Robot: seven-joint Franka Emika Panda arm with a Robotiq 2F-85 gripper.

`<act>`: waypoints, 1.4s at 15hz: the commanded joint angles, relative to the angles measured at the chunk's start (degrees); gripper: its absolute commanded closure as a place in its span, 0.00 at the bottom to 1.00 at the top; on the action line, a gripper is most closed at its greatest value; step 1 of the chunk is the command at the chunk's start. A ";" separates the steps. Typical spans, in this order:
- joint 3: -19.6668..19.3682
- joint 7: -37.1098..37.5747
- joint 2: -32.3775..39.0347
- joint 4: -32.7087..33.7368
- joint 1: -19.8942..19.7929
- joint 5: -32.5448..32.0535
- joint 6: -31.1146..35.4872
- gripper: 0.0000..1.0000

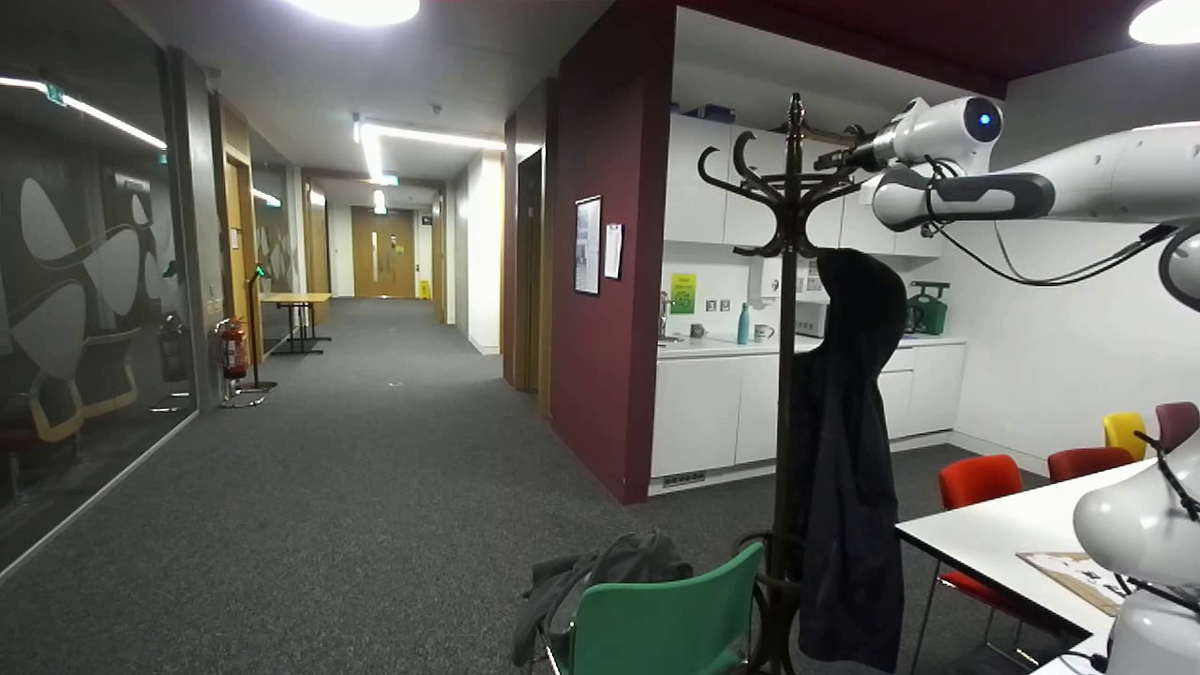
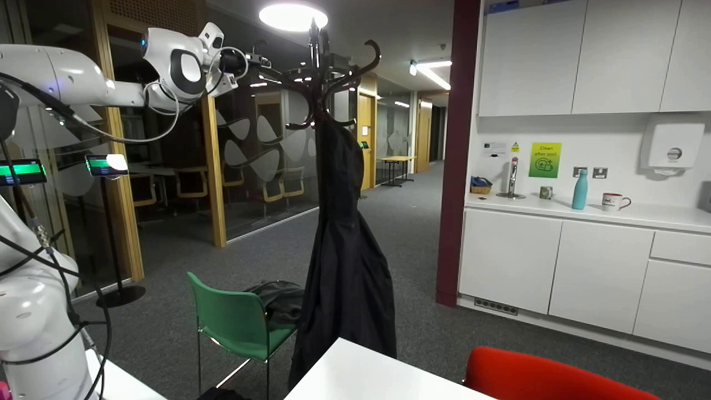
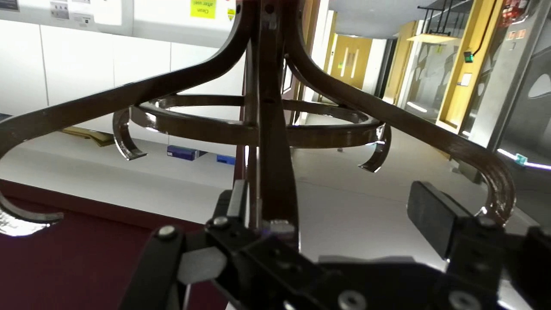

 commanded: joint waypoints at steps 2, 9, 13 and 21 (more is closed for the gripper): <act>2.45 -0.32 1.73 2.14 -0.77 -1.62 1.20 0.00; 5.68 0.11 2.16 2.65 -1.29 -1.85 0.88 0.00; 7.98 0.48 2.50 2.85 -2.44 -1.98 0.58 0.00; 13.40 1.06 3.89 3.43 -6.59 -2.85 0.15 0.00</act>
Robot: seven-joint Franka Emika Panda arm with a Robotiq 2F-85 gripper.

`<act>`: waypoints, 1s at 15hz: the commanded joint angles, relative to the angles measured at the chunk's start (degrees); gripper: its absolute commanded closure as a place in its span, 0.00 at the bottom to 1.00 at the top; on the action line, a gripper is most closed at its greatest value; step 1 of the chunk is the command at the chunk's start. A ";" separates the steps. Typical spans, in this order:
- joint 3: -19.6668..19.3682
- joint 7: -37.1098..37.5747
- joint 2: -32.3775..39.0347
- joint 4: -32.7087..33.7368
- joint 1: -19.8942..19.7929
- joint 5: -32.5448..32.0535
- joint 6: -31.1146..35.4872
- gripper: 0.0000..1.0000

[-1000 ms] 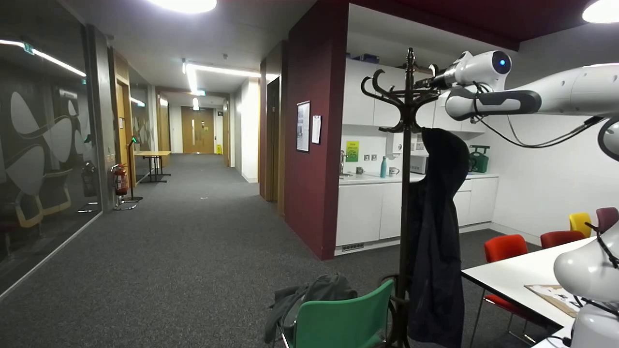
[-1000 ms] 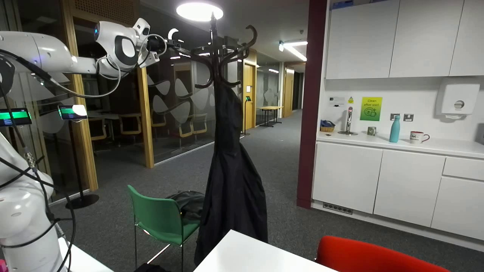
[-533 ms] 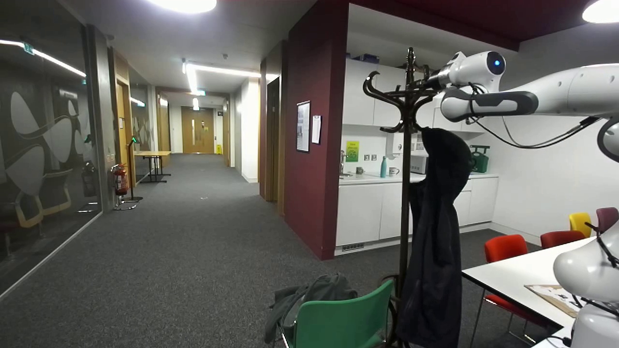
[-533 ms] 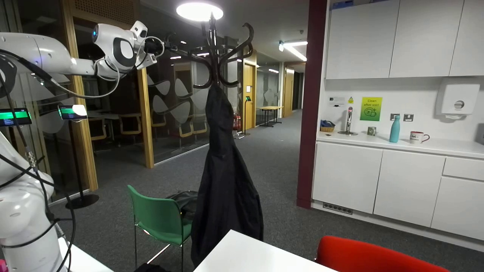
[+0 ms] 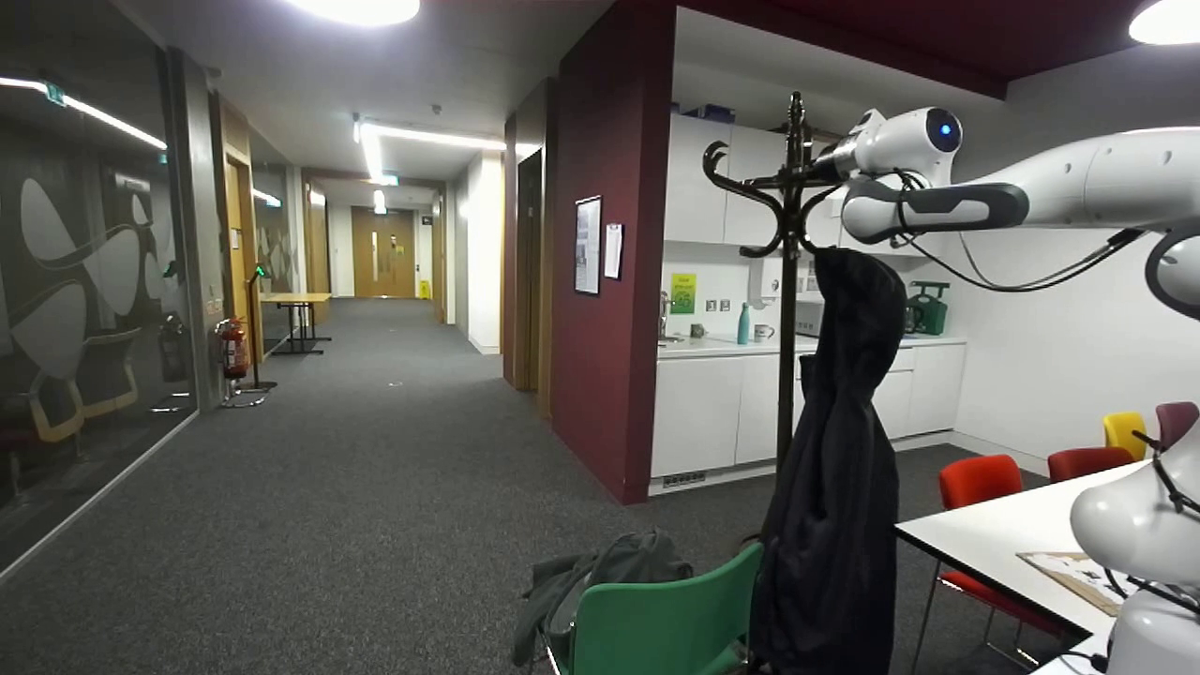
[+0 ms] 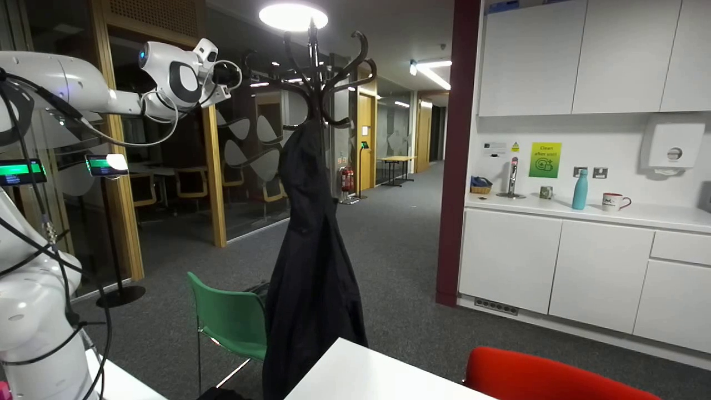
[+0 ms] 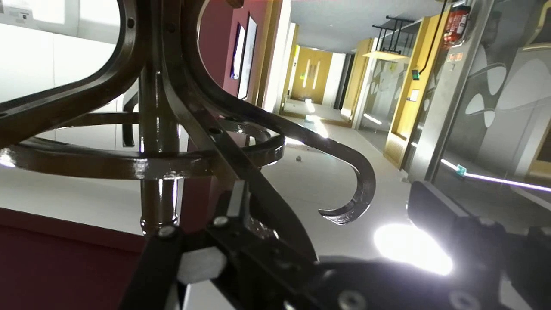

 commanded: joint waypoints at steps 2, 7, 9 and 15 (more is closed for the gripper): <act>4.01 0.94 2.11 2.70 -3.77 -2.97 0.12 0.00; 5.94 0.93 1.01 1.97 -5.80 -3.08 1.20 0.00; 6.11 1.42 -0.33 1.30 -6.39 -2.74 1.61 0.00; 8.93 11.23 -12.74 -2.36 -16.32 -2.12 -4.62 0.00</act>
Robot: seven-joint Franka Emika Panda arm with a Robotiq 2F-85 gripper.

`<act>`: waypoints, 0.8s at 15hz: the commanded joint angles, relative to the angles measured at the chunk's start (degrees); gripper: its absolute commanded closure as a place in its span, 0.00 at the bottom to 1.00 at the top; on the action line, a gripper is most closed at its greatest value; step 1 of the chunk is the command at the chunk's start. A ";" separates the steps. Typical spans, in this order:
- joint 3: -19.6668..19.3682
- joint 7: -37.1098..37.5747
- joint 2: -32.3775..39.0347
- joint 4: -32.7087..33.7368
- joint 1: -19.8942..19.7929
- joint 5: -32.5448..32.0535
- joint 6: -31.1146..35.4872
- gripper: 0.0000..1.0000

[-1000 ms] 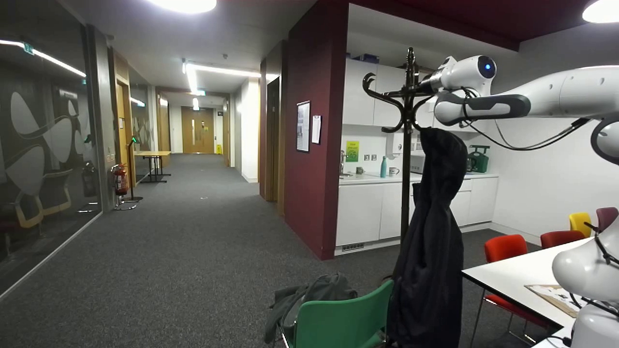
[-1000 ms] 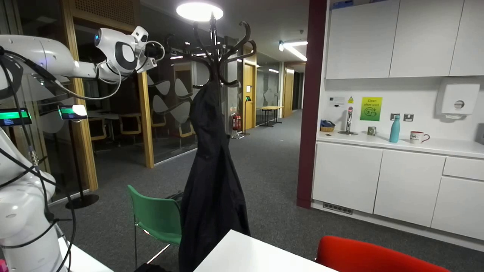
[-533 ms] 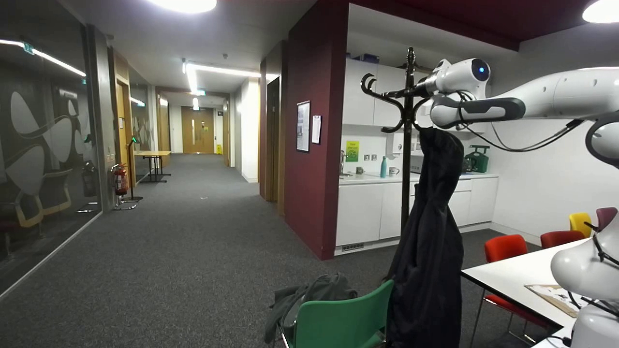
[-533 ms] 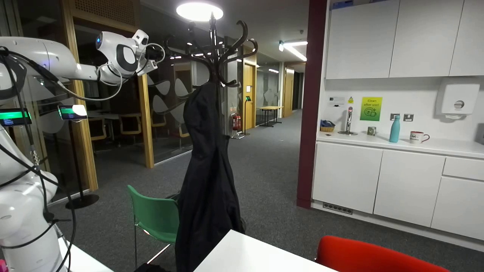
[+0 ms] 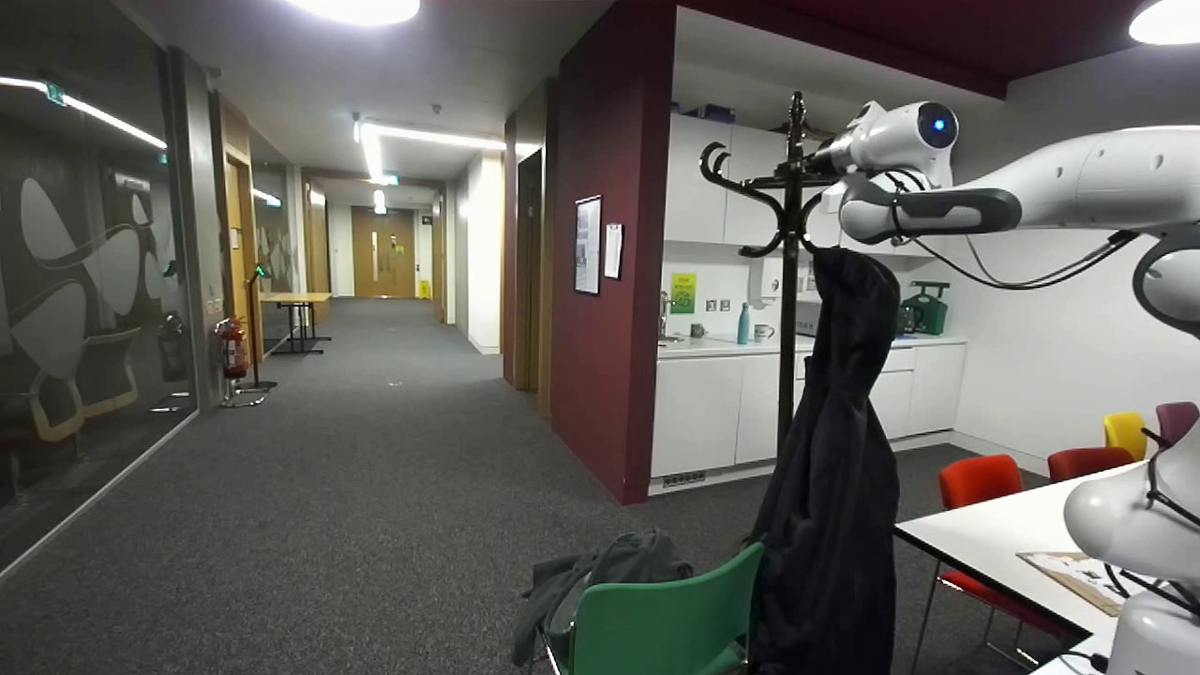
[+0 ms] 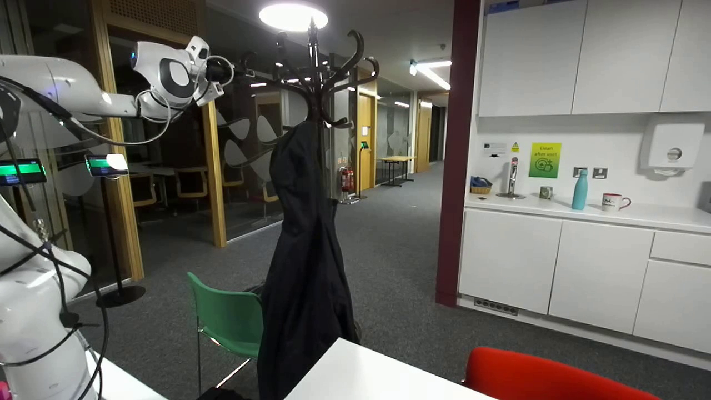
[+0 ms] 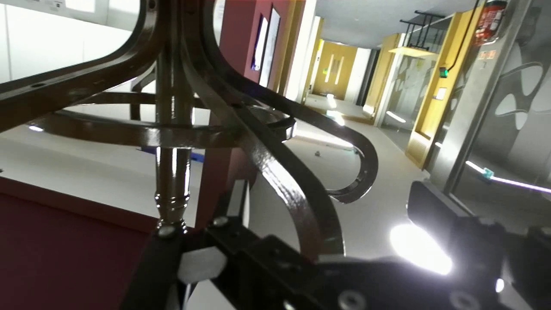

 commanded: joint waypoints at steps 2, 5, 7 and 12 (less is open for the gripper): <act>0.11 8.97 -11.27 -2.86 -5.41 -1.31 -8.76 0.00; -1.31 10.06 -14.47 -2.32 -2.90 -1.12 -19.25 0.00; -1.98 10.71 -15.19 -1.63 -0.87 -1.02 -25.93 0.00; -3.98 11.18 -13.86 0.65 4.88 -1.34 -39.81 0.00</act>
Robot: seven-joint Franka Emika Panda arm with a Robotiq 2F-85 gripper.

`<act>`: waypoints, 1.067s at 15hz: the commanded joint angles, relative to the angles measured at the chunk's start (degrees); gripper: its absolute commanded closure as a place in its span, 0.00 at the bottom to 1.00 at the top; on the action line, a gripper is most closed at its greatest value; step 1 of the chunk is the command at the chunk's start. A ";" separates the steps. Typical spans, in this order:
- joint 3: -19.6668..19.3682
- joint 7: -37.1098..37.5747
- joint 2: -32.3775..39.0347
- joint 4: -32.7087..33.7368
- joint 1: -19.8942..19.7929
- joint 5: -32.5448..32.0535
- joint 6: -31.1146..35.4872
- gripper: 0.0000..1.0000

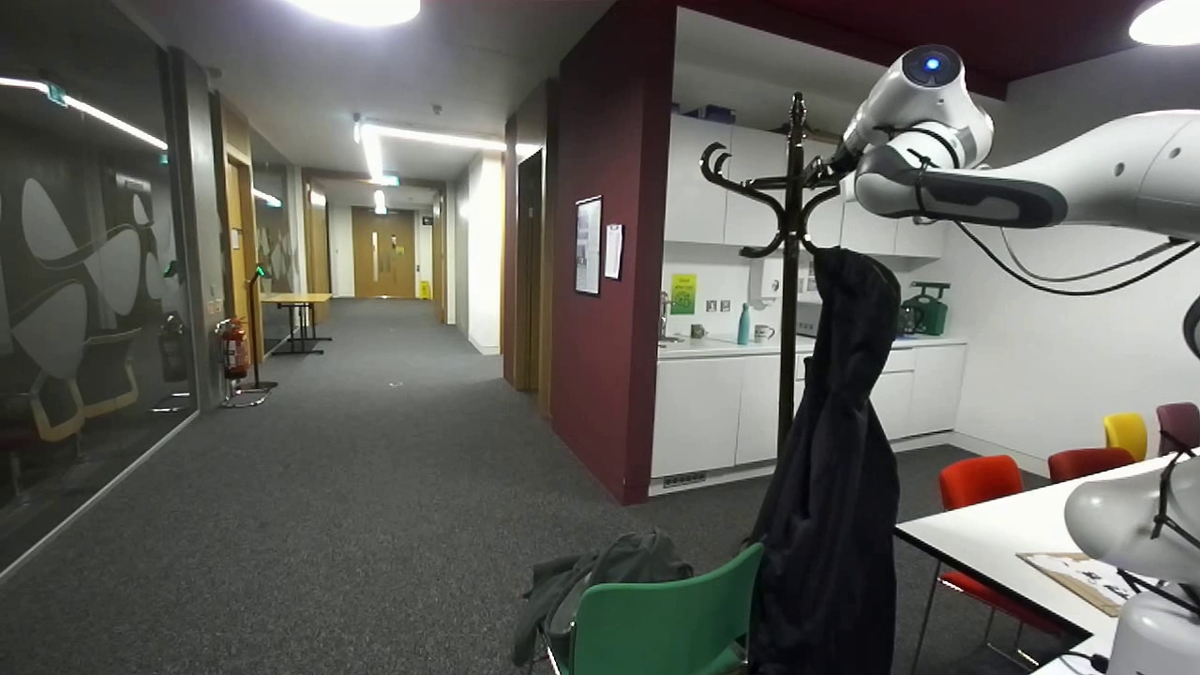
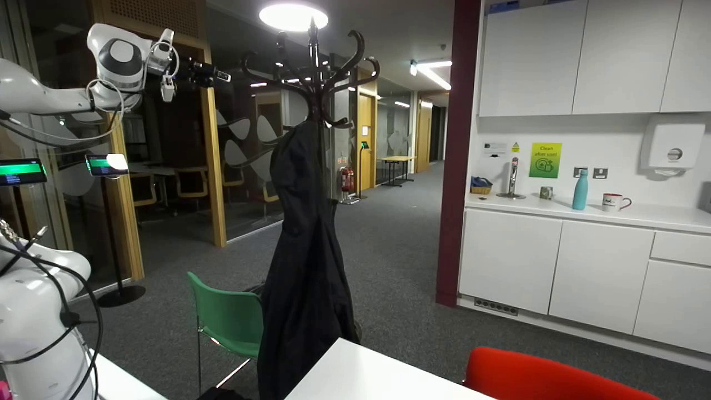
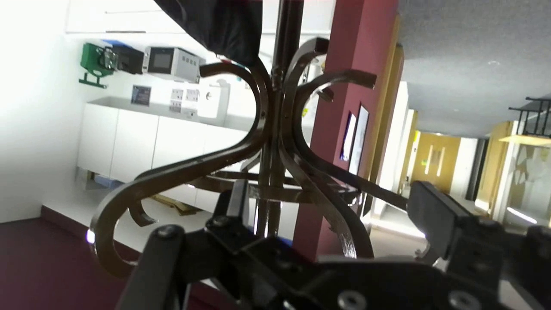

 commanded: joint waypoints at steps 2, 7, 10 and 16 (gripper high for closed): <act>-3.51 1.99 2.42 2.21 6.38 -1.57 -11.69 0.00; -9.65 3.92 4.34 2.91 14.85 -1.28 -20.81 0.00; -14.49 4.02 5.12 2.10 20.84 -1.60 -23.29 0.00; -22.26 3.70 5.32 0.31 26.91 -1.70 -26.70 0.00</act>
